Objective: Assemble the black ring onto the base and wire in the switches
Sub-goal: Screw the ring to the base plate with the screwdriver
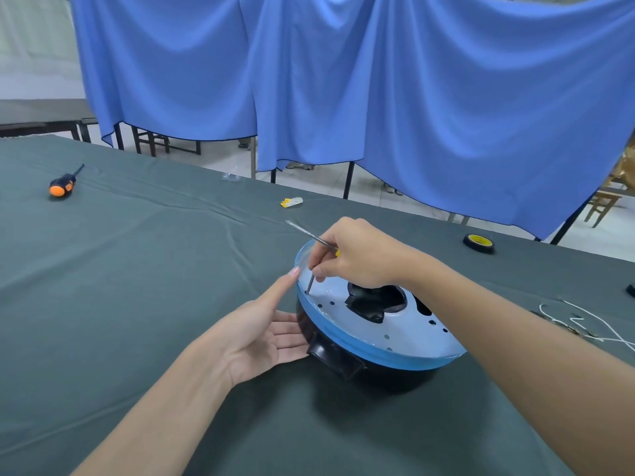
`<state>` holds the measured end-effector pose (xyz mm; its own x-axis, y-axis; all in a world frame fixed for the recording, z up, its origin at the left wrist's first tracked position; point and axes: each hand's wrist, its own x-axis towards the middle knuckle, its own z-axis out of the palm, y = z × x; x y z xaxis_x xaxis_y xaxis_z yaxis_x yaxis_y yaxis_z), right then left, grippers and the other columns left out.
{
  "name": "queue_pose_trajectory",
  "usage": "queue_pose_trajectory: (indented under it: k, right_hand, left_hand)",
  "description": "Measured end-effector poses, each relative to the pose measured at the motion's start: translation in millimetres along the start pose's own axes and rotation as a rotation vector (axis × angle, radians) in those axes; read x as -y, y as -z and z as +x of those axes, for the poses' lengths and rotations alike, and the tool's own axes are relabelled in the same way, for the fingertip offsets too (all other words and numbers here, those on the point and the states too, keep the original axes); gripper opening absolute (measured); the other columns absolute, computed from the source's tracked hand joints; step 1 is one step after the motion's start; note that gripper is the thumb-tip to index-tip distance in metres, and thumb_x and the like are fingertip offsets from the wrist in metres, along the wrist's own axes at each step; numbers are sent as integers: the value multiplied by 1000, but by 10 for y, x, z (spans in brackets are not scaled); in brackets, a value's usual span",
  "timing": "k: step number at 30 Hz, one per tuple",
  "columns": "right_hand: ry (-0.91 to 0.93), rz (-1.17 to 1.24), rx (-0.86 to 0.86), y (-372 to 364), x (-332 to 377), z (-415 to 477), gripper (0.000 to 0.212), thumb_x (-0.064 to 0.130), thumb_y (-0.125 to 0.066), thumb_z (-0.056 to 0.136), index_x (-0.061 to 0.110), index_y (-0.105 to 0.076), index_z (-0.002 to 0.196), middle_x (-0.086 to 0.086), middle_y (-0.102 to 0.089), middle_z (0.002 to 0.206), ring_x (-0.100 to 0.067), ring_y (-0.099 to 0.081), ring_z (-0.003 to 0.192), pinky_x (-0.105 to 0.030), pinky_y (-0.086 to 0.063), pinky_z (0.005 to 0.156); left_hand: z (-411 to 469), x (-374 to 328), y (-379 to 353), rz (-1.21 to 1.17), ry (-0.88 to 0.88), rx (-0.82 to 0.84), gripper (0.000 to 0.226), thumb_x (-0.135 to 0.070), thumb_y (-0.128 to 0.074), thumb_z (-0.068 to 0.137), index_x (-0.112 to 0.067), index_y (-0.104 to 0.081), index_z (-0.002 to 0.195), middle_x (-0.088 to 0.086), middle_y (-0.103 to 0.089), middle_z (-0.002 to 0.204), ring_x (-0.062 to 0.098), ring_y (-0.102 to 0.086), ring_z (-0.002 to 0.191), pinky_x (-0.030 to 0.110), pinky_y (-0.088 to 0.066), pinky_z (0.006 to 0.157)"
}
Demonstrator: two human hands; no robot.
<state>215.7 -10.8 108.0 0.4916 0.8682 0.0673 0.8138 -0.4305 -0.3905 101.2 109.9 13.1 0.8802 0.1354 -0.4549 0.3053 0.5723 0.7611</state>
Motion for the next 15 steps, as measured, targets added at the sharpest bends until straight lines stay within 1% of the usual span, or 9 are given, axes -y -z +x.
queue_pose_trajectory:
  k: [3, 6, 15]
  right_hand:
    - [12, -17, 7, 24, 6, -33, 8, 11, -65, 85, 16, -71, 82, 9, -73, 70, 10, -54, 62, -4, -38, 57]
    - [25, -28, 17, 46, 35, -50, 11, 12, -66, 84, 20, -72, 80, 11, -71, 68, 9, -54, 62, -7, -40, 56]
    - [51, -89, 45, 51, 102, -63, 11, 11, -65, 82, 16, -74, 83, 8, -71, 70, 10, -50, 56, -7, -38, 53]
  left_hand:
    - [-17, -14, 14, 27, 13, -10, 95, -56, -86, 48, 11, -54, 108, 23, -74, 98, 31, -74, 89, 36, -60, 59]
    - [-32, -27, 15, 22, 15, -20, 95, -51, -88, 45, 14, -54, 105, 26, -73, 96, 31, -74, 86, 35, -60, 57]
    - [-37, -19, 4, 16, 17, -22, 93, -46, -88, 44, 18, -55, 103, 29, -72, 95, 34, -74, 84, 36, -59, 54]
